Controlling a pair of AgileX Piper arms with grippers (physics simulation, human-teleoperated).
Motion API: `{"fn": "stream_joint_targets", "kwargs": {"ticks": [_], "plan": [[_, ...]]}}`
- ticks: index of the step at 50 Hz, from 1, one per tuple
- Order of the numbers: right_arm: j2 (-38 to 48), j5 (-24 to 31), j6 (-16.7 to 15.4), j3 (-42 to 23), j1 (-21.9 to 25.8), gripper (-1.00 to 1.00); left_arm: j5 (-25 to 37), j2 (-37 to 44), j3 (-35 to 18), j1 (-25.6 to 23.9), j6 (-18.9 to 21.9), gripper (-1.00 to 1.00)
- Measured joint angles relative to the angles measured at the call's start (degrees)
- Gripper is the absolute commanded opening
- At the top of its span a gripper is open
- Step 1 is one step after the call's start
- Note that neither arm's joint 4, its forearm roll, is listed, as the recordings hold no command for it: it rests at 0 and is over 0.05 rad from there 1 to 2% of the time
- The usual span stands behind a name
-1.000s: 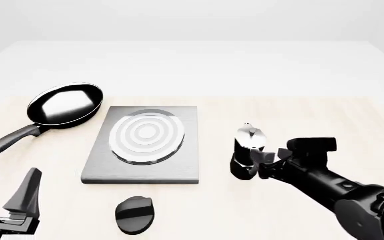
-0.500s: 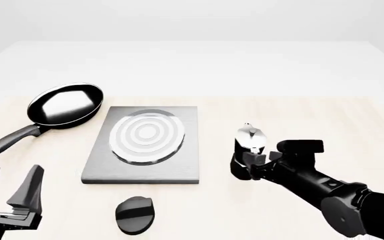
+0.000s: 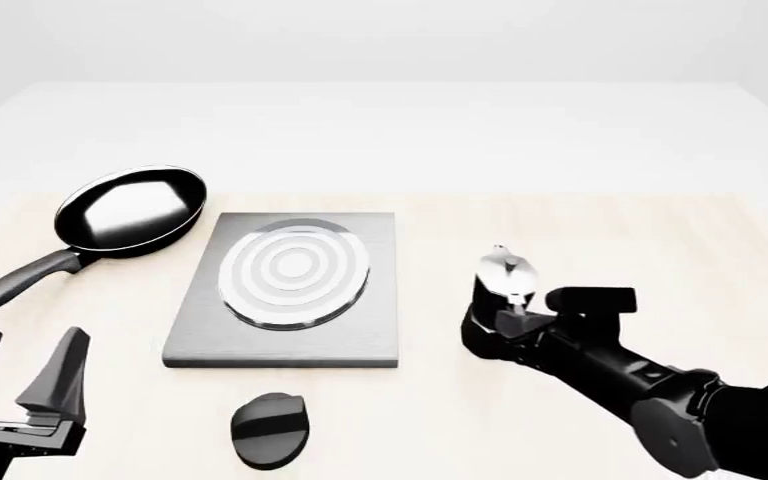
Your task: Turn on the stove and put the moka pot on it.
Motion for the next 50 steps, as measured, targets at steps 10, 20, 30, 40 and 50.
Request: {"fn": "stream_joint_targets", "kwargs": {"ticks": [10,20,30,40,50], "plan": [[-3.33,3.58,-0.66,0.57,-0.75,-1.0,0.53,-0.68,0.0,-0.06,-0.05,1.0],[-10.39,12.26,-2.71,-0.41,-1.52,-1.0,2.29,-2.78,0.0,-0.25,0.02,1.0],[-17.08,22.26,-5.88,-4.02,-2.11,-1.0,3.36,-4.02,0.0,-0.4,0.13,1.0],[-20.45,30.56,-8.7,-9.58,0.09,-1.0,3.7,-4.28,0.0,-0.66,0.23,1.0],[-19.69,36.62,-11.49,-15.13,4.19,-1.0,4.75,-5.52,0.0,-0.74,0.29,1.0]]}}
